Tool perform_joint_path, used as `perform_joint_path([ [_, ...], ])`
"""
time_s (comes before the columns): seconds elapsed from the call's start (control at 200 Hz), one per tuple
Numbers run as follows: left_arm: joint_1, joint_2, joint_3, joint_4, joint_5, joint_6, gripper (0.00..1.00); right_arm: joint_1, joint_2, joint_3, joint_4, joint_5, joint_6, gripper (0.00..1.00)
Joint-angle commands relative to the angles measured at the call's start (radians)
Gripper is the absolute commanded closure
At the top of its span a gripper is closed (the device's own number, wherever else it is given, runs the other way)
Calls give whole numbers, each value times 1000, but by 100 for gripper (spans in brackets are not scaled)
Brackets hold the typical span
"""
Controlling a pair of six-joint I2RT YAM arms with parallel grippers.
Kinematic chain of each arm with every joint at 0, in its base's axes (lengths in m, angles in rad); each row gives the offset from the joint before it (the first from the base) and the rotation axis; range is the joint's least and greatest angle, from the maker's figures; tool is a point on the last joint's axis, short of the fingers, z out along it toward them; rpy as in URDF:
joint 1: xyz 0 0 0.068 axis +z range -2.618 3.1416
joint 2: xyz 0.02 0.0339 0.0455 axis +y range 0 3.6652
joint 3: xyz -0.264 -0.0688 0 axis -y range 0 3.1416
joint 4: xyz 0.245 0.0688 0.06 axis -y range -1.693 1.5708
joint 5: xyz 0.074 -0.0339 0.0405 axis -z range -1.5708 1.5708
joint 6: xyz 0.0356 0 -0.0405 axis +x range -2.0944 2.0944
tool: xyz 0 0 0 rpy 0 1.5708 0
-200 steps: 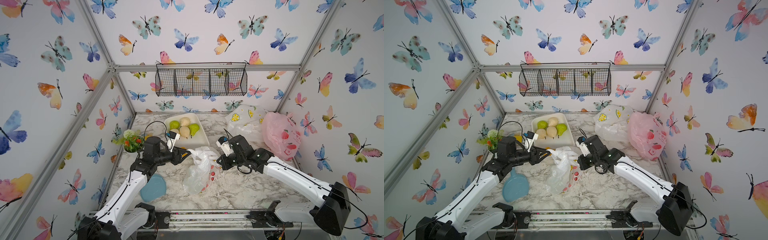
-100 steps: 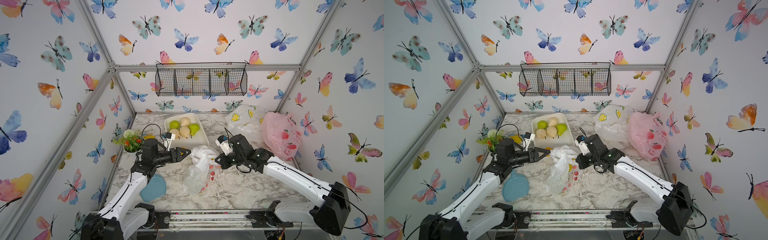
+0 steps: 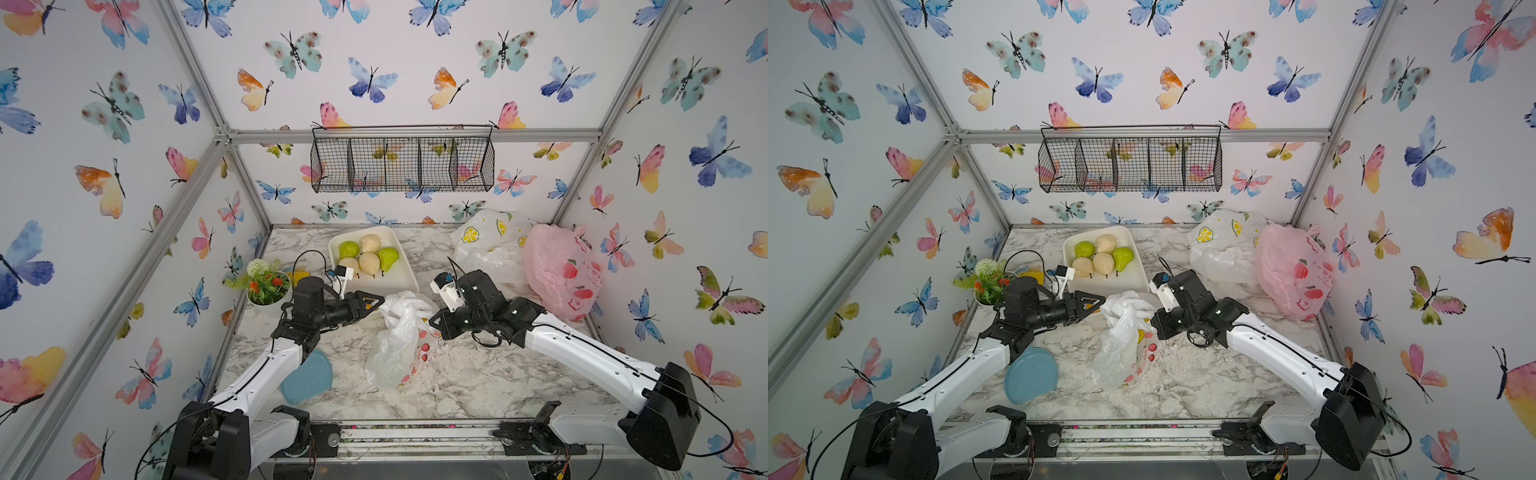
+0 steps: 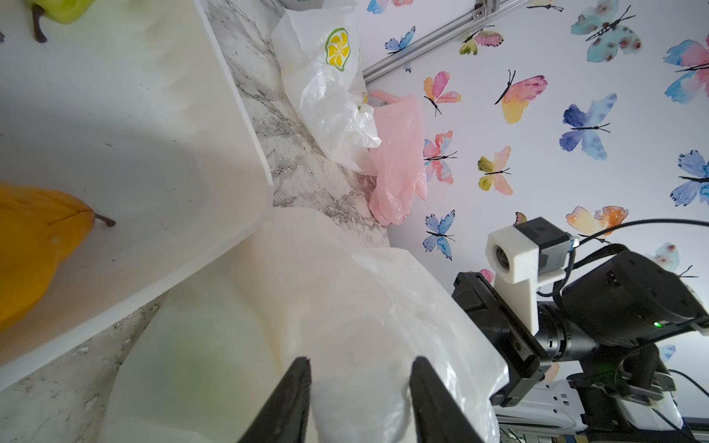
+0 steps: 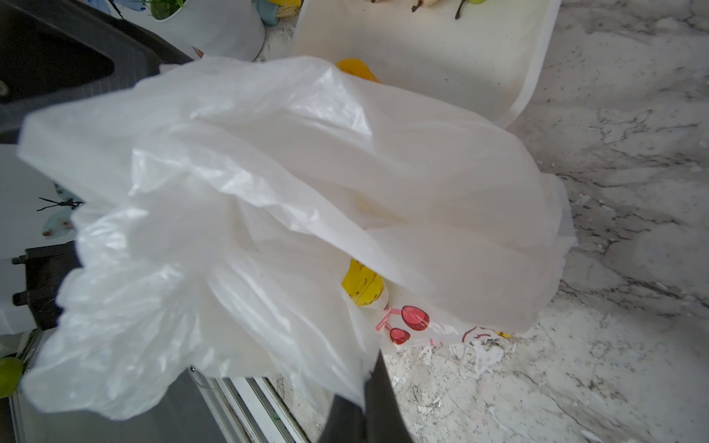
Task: Place the pears into plastic bags & tie knots
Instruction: Tie the plastic bag at the center of the board.
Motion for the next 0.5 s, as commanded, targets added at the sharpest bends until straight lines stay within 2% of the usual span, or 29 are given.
perform_joint_path([
  [0.0,-7,-4,-4,74,19,-32,63,-4,3,-10,14,-5,4,97],
  [0.175,-11,15,17,78,30,-27,77,-5,7,-9,13,-7,2,97],
  [0.265,-11,9,19,81,25,-23,96,-5,3,-4,6,10,8,97],
  [0.3,-2,0,23,67,13,-13,100,-5,1,1,-7,36,16,97],
  [0.37,38,-33,50,-36,-34,32,100,-5,-11,12,-59,107,29,97],
  [0.49,157,-96,108,-231,-109,134,100,-20,-41,10,-188,273,69,97],
])
